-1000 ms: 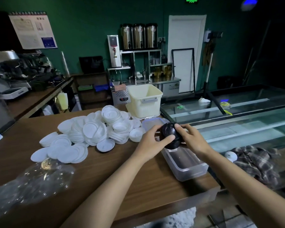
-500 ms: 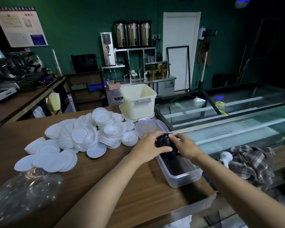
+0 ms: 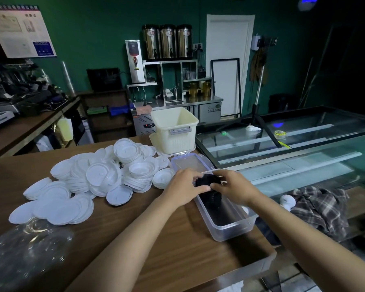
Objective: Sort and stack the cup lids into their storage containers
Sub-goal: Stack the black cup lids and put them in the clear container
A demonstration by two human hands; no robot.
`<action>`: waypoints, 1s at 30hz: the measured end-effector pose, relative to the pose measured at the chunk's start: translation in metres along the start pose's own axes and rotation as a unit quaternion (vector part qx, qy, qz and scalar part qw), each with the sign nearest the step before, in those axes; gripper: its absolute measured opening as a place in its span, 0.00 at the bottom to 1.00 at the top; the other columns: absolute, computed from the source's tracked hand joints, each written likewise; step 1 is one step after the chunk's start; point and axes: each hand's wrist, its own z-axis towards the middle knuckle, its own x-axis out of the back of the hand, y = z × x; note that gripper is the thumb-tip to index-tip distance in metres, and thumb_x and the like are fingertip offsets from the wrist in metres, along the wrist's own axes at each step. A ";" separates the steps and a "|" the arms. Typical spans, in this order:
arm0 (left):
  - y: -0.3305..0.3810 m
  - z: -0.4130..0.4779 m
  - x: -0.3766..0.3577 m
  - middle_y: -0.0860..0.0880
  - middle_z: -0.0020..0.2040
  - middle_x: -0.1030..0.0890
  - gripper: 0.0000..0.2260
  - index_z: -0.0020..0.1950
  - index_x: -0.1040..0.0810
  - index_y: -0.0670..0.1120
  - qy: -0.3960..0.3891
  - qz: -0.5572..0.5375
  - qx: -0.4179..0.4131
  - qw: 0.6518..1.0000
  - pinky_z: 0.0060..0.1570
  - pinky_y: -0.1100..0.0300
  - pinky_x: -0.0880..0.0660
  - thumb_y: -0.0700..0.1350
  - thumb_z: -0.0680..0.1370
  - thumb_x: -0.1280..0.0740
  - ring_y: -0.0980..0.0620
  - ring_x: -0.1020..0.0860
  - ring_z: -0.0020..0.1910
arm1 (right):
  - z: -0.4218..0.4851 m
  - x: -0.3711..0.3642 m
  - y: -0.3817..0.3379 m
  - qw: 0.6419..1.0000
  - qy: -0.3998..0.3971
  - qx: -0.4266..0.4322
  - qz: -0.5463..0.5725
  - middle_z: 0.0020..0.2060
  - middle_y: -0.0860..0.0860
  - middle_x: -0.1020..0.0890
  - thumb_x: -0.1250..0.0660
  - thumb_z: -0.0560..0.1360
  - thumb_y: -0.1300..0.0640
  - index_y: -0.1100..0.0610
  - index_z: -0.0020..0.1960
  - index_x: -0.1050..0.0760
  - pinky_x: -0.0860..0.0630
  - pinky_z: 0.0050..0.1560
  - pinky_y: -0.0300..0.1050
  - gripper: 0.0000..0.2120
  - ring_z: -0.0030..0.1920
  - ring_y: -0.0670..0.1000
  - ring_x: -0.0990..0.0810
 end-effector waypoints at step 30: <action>-0.136 -0.129 0.078 0.50 0.59 0.17 0.11 0.61 0.16 0.45 0.168 0.132 0.074 0.974 0.59 0.61 0.28 0.42 0.79 0.27 0.49 0.20 0.59 | -0.016 -0.083 -0.106 0.975 -0.020 0.206 -0.086 0.63 0.56 0.18 0.30 0.81 0.60 0.58 0.67 0.19 0.29 0.59 0.41 0.15 0.64 0.57 0.20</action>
